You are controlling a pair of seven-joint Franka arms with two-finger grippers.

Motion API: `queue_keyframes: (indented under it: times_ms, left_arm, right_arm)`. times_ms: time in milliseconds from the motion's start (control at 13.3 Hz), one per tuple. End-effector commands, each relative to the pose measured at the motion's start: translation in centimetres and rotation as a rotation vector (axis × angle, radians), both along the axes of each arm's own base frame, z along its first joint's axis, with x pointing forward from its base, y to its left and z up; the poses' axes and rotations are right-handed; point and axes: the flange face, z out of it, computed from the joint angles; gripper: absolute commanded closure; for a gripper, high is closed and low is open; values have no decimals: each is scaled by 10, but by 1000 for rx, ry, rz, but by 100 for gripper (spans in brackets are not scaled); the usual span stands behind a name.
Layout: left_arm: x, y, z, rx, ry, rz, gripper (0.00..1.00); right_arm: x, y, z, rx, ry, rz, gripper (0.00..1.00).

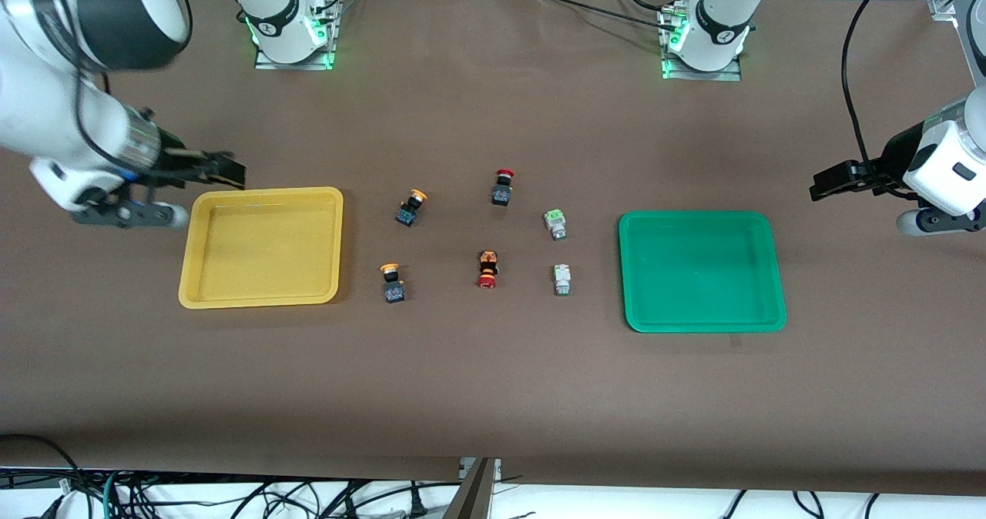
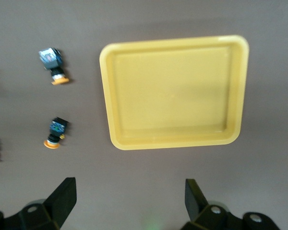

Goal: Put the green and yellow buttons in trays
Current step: 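Reach the right gripper to a black button while the left reaches a white button, then grasp the black button with the right gripper while the left grasps the white button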

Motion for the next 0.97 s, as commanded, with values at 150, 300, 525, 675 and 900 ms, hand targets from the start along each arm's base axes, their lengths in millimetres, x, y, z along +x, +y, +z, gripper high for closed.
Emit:
queue_keyframes:
  times_ms: [150, 300, 525, 675, 900]
  left_arm:
    - [24, -55, -60, -41, 101, -23, 0]
    - [48, -94, -108, -28, 58, 18, 0]
    - [51, -189, -178, 2, 55, 56, 0]
    - [46, -246, -220, 17, 27, 127, 0]
    - [32, -292, -267, 36, 37, 138, 0]
  right_arm:
    - [35, 69, -93, 0, -39, 71, 0]
    - [46, 112, -152, 86, -67, 12, 0]
    - [50, 151, -216, 87, -134, 39, 0]
    - [48, 172, -253, 83, -175, 64, 1]
    - [47, 177, -281, 77, -193, 70, 1]
